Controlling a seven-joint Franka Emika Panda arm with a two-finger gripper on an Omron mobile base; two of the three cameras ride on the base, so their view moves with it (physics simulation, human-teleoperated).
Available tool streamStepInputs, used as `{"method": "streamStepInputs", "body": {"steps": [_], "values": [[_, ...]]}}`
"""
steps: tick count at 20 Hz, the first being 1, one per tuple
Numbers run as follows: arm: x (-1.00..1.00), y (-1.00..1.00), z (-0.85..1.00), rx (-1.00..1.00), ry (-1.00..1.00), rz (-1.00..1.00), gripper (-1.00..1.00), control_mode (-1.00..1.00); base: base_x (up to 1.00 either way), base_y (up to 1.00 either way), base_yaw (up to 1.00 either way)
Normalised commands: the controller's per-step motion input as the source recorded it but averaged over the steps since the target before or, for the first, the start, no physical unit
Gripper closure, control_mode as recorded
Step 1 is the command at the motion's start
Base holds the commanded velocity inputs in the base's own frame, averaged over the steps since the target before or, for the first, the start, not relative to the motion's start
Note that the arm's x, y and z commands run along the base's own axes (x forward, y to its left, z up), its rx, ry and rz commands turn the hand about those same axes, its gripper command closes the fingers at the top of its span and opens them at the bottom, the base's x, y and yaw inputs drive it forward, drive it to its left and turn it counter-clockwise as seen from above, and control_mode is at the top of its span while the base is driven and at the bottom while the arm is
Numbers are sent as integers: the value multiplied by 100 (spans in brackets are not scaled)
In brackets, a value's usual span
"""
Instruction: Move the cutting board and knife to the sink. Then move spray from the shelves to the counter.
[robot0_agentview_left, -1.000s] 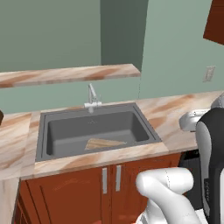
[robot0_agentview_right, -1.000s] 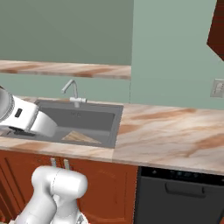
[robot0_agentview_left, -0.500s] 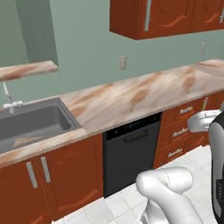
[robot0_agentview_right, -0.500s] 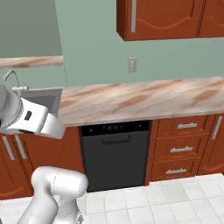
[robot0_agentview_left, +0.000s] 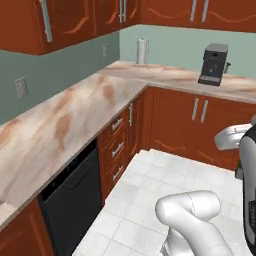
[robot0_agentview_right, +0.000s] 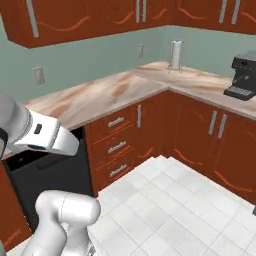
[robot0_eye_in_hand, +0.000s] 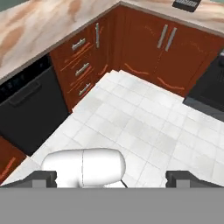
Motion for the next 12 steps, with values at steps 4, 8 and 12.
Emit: {"method": "streamStepInputs", "body": {"steps": [4, 8, 12], "values": [[0, 0, 0, 0, 0, 0, -100, 100, 0, -11, -95], [0, 0, 0, 0, 0, 0, -100, 100, 0, -22, -91], [0, 0, 0, 0, 0, 0, -100, 100, 0, -56, -84]]}}
